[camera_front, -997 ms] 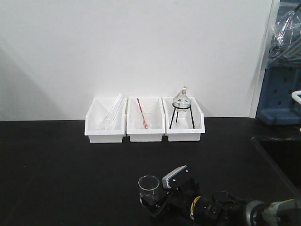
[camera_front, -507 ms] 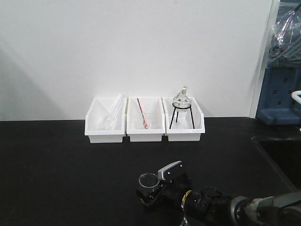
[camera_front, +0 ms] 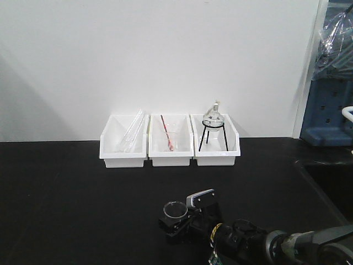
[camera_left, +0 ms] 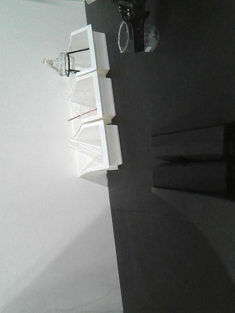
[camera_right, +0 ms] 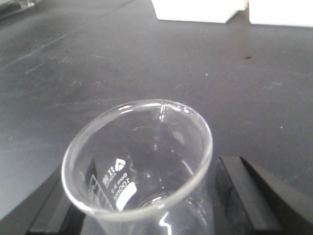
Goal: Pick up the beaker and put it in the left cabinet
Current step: 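Move the right gripper to the clear glass beaker and close around it, then lift the beaker with the right gripper off the counter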
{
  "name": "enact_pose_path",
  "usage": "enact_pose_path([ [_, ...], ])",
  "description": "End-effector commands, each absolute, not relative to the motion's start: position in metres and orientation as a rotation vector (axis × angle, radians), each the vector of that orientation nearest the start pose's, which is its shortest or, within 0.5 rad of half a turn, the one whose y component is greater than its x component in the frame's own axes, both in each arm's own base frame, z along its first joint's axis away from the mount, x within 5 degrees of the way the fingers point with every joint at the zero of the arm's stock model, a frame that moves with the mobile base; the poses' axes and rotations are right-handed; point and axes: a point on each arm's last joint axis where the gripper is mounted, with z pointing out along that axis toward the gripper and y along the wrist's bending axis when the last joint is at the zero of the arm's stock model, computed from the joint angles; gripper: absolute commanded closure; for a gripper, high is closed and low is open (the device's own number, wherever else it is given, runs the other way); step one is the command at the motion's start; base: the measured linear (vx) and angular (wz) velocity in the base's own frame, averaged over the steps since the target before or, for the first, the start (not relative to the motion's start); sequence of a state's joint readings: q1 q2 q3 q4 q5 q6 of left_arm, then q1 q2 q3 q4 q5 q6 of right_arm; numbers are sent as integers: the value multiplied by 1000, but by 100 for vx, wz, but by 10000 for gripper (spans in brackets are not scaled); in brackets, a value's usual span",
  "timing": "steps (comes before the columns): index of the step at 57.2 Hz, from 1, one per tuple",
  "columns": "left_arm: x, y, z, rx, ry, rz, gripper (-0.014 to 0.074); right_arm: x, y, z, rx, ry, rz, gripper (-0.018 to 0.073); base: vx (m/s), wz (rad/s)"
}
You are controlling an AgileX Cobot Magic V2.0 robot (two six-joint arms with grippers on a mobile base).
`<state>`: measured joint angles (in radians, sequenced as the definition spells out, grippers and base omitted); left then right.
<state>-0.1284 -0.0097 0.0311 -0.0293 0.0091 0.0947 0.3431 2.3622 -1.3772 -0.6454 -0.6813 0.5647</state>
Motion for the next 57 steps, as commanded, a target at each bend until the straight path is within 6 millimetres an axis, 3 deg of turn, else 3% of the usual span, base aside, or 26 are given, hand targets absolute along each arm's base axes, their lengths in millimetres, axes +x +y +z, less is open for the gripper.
enact_pose_path([
  [1,55,-7,206,130,1420,-60,595,448,199,130,-539,1671,665,19,0,0],
  [12,55,-7,206,130,1420,-60,595,446,201,136,-597,1648,663,152,0,0],
  [21,55,-7,206,130,1420,-60,595,442,202,157,-664,1602,645,326,0,0],
  [29,55,-7,206,130,1420,-60,595,439,202,182,-685,1568,625,407,0,0],
  [46,55,-7,206,130,1420,-60,595,422,192,268,-597,1510,638,415,0,0],
  [57,55,-7,206,130,1420,-60,595,390,199,325,-649,1491,580,414,0,0],
])
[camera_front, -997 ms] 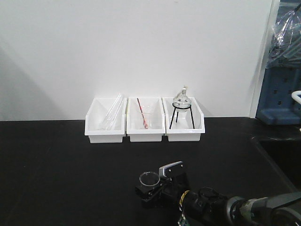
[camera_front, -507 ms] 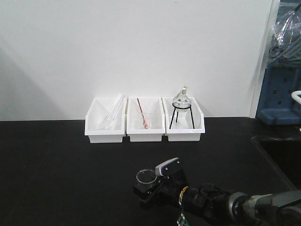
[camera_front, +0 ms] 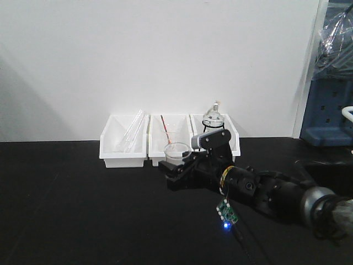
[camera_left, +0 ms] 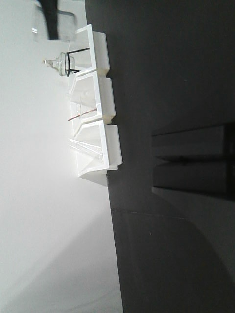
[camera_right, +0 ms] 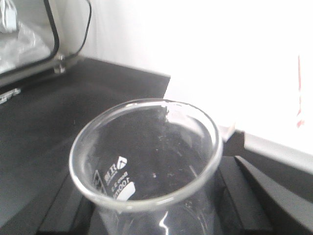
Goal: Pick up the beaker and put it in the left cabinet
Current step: 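Lift the beaker with the right gripper off the counter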
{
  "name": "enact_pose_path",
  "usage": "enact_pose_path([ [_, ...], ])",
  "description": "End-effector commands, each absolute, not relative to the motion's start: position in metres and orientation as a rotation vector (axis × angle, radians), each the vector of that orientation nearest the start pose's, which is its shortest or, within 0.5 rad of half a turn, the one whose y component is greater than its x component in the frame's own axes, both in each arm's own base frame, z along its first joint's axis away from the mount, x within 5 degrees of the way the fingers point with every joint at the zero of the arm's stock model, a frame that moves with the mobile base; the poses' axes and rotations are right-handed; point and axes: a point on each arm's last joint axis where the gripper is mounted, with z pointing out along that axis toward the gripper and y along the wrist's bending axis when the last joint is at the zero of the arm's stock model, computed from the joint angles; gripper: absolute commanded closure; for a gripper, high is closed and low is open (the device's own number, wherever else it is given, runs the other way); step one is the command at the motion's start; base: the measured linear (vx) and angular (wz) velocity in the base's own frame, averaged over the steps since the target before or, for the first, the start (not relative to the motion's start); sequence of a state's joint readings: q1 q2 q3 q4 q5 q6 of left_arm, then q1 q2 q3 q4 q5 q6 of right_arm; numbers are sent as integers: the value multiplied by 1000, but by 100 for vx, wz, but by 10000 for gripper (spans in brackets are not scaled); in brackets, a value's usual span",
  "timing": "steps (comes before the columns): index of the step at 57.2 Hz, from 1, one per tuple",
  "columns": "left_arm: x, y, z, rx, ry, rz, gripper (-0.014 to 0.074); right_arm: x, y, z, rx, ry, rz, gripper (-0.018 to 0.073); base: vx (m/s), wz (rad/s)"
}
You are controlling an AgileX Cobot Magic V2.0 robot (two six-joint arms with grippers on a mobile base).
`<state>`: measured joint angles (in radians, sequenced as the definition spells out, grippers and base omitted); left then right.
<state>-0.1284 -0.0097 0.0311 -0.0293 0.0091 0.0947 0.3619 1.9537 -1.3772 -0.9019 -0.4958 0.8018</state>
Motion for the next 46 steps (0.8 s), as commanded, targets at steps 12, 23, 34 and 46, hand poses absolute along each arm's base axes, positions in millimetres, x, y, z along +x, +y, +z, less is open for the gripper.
enact_pose_path([
  [12,55,-7,206,130,1420,-60,595,353,221,365,-662,1432,595,414,0,0],
  [23,55,-7,206,130,1420,-60,595,337,234,374,-684,1418,611,414,0,0],
  [34,55,-7,206,130,1420,-60,595,332,235,380,-679,1411,622,414,0,0],
  [46,55,-7,206,130,1420,-60,595,332,234,379,-688,1410,610,414,0,0],
])
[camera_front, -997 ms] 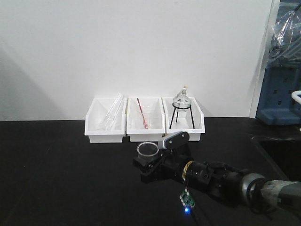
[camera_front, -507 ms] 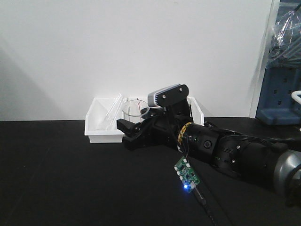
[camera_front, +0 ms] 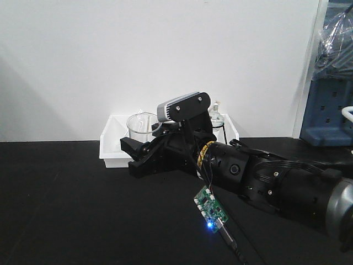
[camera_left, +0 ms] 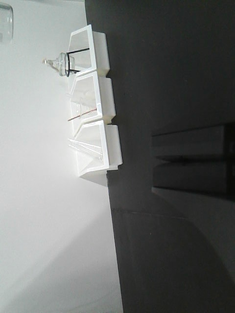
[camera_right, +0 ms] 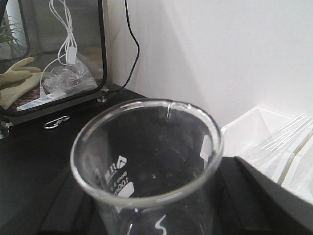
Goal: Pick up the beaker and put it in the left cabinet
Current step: 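Lift the beaker with the right gripper off the counter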
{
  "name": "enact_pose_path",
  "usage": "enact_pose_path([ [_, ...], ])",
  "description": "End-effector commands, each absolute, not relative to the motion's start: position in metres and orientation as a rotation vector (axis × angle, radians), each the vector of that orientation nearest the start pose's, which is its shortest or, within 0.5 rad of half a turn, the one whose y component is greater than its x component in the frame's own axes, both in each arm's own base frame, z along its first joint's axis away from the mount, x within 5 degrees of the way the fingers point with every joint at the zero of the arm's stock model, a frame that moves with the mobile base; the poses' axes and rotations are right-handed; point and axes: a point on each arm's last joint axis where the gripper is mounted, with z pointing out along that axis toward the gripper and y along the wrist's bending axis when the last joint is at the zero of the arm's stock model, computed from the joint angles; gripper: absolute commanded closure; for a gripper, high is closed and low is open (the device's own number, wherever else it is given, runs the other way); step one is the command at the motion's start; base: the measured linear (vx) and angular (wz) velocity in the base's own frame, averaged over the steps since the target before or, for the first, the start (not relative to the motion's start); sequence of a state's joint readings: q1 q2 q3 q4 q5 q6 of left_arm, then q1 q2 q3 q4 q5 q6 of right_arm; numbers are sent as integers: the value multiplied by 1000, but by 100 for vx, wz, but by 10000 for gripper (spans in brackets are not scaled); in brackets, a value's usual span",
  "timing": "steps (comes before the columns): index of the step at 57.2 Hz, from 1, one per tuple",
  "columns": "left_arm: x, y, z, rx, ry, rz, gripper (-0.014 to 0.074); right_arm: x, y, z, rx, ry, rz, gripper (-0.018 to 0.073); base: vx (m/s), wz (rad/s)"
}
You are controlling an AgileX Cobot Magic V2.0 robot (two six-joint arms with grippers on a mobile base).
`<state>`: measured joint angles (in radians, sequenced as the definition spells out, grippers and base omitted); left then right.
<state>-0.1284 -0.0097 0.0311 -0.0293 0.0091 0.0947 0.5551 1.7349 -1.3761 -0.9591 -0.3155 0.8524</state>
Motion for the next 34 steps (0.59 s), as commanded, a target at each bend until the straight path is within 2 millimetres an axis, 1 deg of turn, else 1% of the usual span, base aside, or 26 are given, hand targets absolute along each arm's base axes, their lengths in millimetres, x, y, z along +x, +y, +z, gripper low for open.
enact_pose_path([
  [1,55,-7,206,130,1420,-60,595,332,234,379,-688,1410,610,414,0,0],
  [34,55,-7,206,130,1420,-60,595,332,234,379,-690,1410,609,414,0,0],
])
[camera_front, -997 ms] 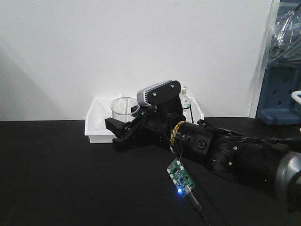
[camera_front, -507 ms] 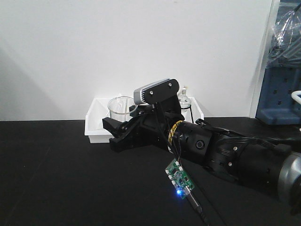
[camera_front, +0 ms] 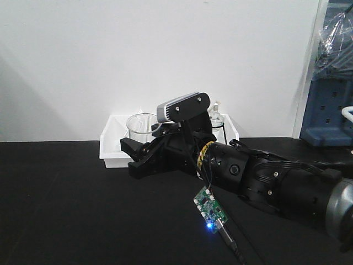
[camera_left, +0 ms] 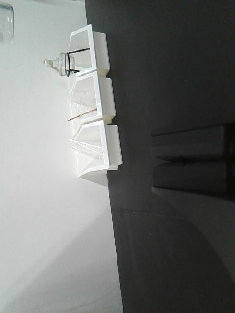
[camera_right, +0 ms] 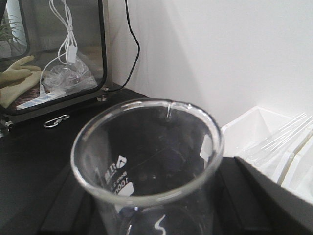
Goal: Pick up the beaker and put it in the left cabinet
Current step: 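Lift the beaker with the right gripper off the counter, then drive the base away from the bench holding the beaker in the right gripper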
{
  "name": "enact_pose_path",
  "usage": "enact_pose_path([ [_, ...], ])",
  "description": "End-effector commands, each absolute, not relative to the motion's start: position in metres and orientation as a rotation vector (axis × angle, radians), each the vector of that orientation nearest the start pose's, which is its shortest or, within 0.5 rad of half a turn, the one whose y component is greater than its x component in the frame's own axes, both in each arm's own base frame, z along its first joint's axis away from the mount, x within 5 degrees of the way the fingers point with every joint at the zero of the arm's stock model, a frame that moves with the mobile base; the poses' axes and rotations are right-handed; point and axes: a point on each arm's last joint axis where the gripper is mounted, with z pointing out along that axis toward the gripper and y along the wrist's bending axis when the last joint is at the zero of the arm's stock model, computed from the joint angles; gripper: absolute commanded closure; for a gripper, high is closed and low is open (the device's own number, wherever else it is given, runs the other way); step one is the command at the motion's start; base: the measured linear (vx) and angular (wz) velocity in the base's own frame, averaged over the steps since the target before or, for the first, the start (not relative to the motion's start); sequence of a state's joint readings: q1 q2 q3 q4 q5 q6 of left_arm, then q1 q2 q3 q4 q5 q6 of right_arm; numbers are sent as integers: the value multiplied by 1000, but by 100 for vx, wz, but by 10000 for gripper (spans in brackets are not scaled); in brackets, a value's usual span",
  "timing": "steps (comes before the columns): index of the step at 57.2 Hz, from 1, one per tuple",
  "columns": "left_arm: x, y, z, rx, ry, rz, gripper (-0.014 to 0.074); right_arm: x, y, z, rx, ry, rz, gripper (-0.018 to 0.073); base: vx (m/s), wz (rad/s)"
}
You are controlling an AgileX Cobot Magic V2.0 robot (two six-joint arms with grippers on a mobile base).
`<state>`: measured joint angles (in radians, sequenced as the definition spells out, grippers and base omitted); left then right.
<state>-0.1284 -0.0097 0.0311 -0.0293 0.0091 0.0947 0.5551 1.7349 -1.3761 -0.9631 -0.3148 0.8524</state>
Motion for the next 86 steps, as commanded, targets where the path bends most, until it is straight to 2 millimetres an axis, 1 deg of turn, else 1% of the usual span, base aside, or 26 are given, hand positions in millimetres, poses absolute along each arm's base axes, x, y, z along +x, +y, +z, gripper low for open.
enact_pose_path([
  [1,55,-7,206,130,1420,-60,595,332,234,379,-690,1410,609,414,0,0],
  [50,55,-7,206,130,1420,-60,595,333,235,378,-689,1416,606,414,-2,0],
  [86,55,-7,206,130,1421,-60,595,333,235,378,-689,1416,606,414,-17,5],
])
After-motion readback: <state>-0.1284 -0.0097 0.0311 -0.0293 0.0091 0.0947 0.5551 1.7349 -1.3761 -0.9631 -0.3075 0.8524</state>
